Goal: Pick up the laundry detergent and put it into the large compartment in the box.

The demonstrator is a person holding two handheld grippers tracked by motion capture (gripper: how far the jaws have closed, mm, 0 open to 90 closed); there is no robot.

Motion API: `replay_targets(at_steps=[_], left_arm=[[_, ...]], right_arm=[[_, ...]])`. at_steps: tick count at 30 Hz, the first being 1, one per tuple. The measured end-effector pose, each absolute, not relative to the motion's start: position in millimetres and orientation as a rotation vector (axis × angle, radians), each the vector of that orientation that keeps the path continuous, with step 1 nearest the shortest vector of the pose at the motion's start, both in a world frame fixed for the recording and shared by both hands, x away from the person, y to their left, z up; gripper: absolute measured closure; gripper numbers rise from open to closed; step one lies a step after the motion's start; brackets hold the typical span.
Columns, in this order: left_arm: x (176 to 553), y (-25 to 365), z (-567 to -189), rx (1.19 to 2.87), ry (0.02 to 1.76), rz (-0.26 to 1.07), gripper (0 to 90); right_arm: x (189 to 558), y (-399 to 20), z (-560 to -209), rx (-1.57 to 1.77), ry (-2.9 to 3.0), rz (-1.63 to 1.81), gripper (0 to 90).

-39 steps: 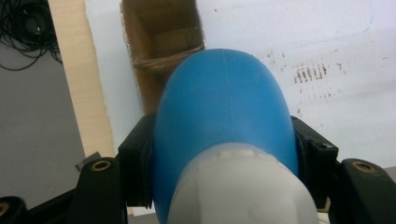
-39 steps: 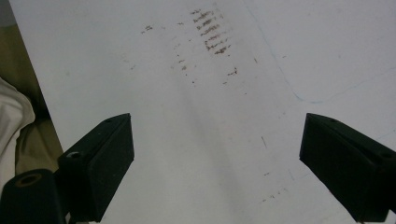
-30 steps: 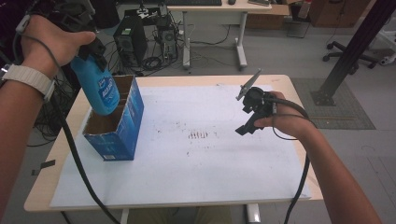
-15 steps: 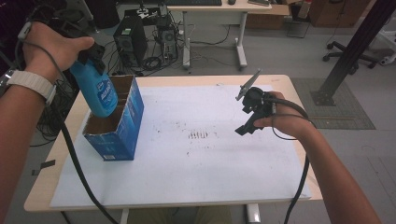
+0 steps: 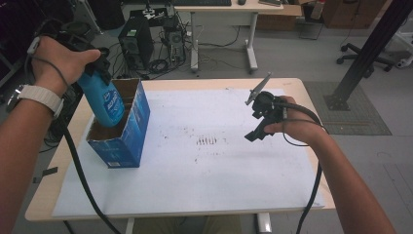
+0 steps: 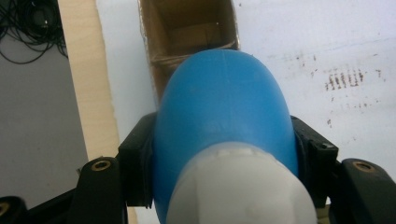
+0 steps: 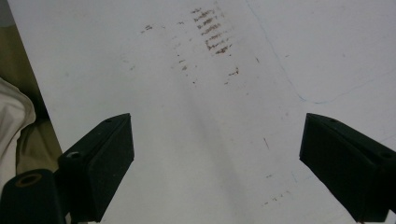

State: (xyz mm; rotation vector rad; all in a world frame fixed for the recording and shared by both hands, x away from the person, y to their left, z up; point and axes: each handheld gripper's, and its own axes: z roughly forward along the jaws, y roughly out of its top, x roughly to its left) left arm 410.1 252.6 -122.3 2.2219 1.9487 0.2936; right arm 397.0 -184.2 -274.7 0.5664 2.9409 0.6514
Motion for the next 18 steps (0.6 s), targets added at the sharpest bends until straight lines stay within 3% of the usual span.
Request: replay_targets(at_steps=[18], left_arm=[[416,257,-166,2.233,1.942,0.284,37.4]], right_arm=[[398,-185,-276,0.578,2.941,0.645,10.2]])
